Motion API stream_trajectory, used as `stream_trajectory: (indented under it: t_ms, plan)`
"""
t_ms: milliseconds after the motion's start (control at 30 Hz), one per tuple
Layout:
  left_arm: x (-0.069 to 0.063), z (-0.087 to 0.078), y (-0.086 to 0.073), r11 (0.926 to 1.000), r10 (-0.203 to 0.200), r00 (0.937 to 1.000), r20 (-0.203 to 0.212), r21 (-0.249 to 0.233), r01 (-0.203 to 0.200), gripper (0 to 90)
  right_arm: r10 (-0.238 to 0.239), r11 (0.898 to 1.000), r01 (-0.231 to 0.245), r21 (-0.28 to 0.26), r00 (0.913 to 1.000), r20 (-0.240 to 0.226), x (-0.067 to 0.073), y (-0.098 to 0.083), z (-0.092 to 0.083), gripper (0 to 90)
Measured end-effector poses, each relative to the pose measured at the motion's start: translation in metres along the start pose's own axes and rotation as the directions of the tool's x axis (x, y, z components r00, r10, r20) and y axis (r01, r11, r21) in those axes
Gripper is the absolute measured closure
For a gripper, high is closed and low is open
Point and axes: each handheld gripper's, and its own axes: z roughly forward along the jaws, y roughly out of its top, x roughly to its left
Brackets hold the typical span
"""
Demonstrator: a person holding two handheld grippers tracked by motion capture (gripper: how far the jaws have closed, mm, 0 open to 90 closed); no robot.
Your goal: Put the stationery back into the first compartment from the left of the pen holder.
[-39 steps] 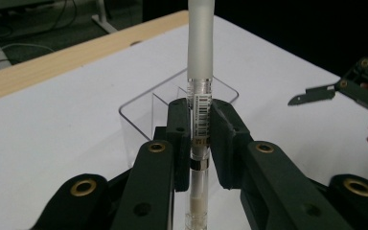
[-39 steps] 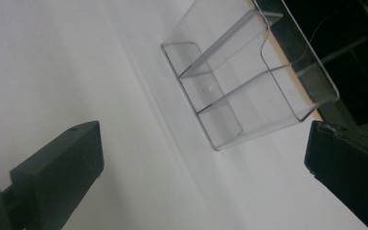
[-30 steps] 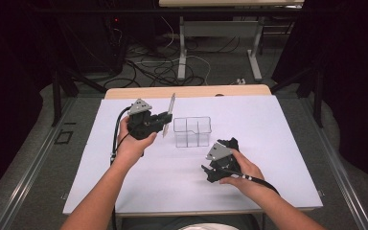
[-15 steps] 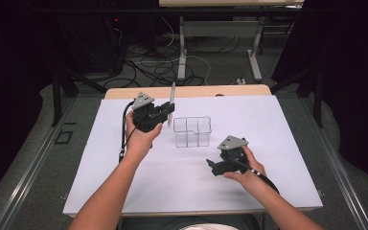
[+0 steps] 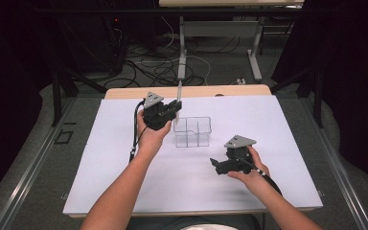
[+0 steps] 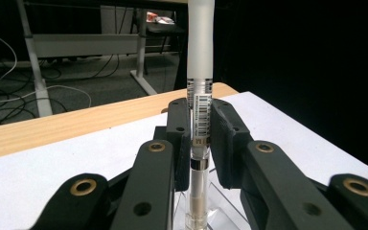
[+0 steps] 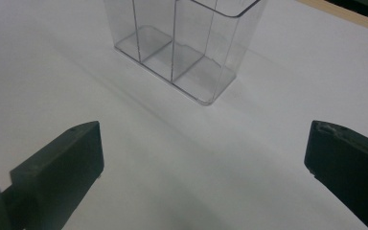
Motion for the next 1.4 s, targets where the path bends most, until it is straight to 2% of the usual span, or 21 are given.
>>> stream_trajectory:
  t_ms: [133,367,467,867,1033,1100,1233,1300,1400]
  plan:
    - [0.0,0.006,-0.003,0.9999,-0.007,0.9999,-0.008,0.009,0.007,79.5,0.007,1.0,-0.007,-0.005,1.0,-0.002,-0.002,-0.001,0.0,0.0]
    - [0.001,0.016,-0.013,0.9987,-0.01,0.9997,-0.024,0.05,0.011,79.5,0.036,0.999,-0.036,0.0,0.9993,-0.012,-0.003,-0.003,0.001,0.0]
    - [0.003,0.02,-0.018,0.9974,-0.022,0.9994,-0.027,0.068,0.024,79.5,0.034,0.999,-0.034,0.001,0.9993,-0.014,-0.003,-0.003,0.001,0.0]
    - [0.007,0.024,-0.033,0.9914,-0.035,0.999,-0.028,0.125,0.039,79.4,0.029,1.0,-0.029,0.01,0.999,-0.033,-0.001,-0.004,0.003,0.0]
    - [0.007,0.025,-0.037,0.9893,-0.027,0.9994,-0.021,0.143,0.03,79.4,0.027,1.0,-0.026,0.014,0.9989,-0.038,-0.001,-0.004,0.003,0.0]
    - [0.006,0.025,-0.038,0.9888,-0.041,0.9989,-0.022,0.143,0.044,79.4,0.03,0.999,-0.029,0.015,0.9987,-0.042,0.0,-0.004,0.004,0.0]
    - [0.005,0.025,-0.038,0.985,-0.026,0.9996,-0.014,0.17,0.028,79.2,0.03,0.999,-0.029,0.022,0.9985,-0.044,0.0,-0.005,0.004,0.0]
    - [0.004,0.023,-0.037,0.9859,-0.015,0.9999,-0.006,0.167,0.016,78.2,0.029,0.999,-0.028,0.028,0.9985,-0.046,0.0,-0.005,0.004,0.0]
    - [0.003,0.017,-0.034,0.989,-0.005,1.0,-0.003,0.148,0.005,70.1,0.027,0.999,-0.025,0.04,0.9986,-0.046,0.001,-0.004,0.003,0.0]
